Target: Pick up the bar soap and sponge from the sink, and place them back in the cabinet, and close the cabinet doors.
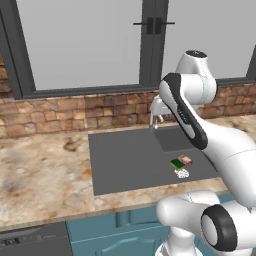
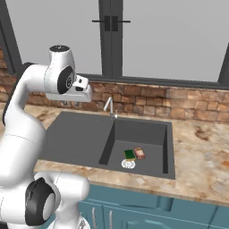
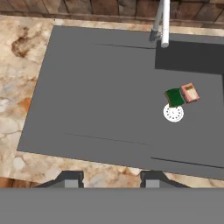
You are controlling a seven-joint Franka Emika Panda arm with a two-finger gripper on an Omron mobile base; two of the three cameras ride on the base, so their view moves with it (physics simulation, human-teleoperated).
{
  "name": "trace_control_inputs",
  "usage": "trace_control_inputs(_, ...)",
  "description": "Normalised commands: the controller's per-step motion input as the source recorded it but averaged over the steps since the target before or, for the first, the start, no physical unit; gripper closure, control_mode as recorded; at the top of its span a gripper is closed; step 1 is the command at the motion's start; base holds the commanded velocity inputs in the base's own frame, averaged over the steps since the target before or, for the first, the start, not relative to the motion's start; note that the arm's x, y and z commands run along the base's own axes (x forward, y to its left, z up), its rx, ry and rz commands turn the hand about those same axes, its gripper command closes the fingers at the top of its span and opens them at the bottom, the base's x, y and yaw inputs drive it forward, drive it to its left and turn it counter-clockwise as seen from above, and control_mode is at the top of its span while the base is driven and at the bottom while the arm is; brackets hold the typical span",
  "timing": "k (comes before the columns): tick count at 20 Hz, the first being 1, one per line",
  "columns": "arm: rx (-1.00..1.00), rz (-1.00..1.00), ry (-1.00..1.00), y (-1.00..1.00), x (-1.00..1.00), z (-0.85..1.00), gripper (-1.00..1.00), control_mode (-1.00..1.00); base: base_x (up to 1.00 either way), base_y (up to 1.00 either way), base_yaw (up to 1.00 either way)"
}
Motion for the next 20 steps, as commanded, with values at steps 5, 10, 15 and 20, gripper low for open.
trace_control_inputs(5,0.00,0.02,0.00,-0.11,0.00,0.00,-1.00,-1.00,0.00,0.00,0.00)
trace_control_inputs(10,0.00,0.05,0.00,-0.35,0.00,0.00,-1.00,-1.00,0.00,0.00,0.00)
trace_control_inputs(15,0.00,0.04,0.00,-0.45,0.00,-0.02,-1.00,-1.00,0.00,0.00,0.00)
trace_control_inputs(20,0.00,0.02,0.00,-0.45,0.00,-0.06,-1.00,-1.00,0.00,0.00,0.00)
